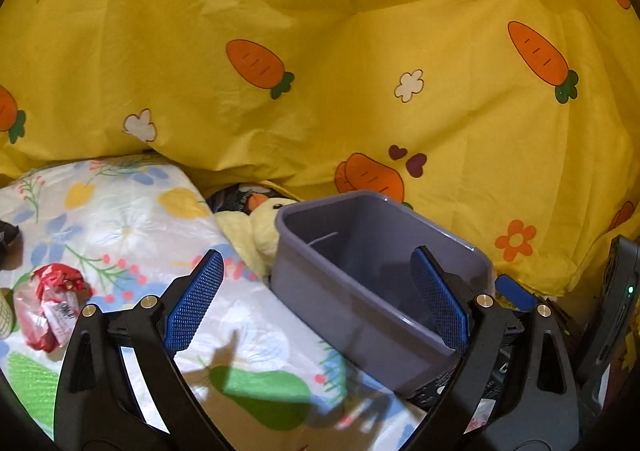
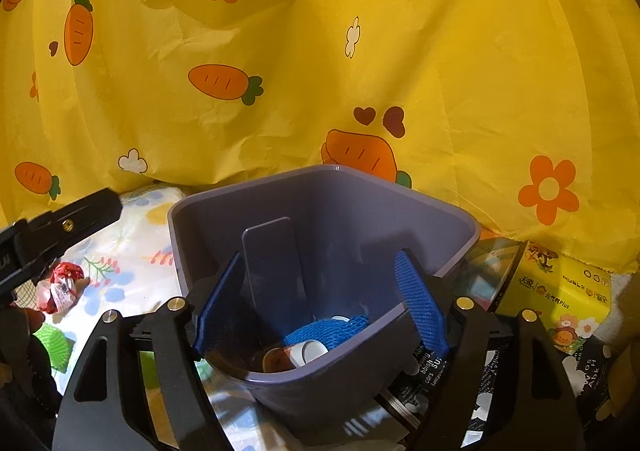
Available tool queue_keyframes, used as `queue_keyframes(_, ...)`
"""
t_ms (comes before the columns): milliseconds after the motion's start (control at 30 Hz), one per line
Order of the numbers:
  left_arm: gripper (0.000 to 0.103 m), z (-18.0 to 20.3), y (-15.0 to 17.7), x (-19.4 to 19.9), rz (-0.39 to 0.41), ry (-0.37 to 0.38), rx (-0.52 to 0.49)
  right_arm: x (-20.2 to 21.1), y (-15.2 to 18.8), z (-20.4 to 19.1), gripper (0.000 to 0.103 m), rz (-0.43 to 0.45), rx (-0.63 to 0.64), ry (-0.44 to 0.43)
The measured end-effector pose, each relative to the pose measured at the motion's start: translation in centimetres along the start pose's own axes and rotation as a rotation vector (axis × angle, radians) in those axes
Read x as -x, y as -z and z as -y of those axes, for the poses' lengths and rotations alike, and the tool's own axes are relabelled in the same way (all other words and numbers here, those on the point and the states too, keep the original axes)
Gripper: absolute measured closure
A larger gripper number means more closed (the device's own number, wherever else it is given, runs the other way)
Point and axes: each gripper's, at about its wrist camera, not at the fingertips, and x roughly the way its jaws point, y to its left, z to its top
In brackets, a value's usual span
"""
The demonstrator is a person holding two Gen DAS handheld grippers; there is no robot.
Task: Collect trash
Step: 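Move both tools back over the remaining trash on the bed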
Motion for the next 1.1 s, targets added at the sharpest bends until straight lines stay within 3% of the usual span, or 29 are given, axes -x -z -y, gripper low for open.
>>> queue_keyframes(400,0.01,-5.8,3.2,8.8,0.041,-0.183,0.09,3.7,-0.4,-1.9,0.022,0.084,-0.008,-0.037)
queue_keyframes(633,0.01,-10.8,6.3,15.0,0.063,-0.374,0.151,6.2,0.9,-5.2,0.022,0.079,0.03,-0.143)
queue_keyframes(833,0.01,-15.0,8.9,19.1,0.048,-0.519,0.186,7.5,3.3,-10.6,0.022,0.032,0.115,-0.279)
queue_keyframes(1100,0.01,-17.8,10.8,22.1,0.029,-0.578,0.219,6.9,6.6,-17.4,0.022,-0.07,0.213,-0.387)
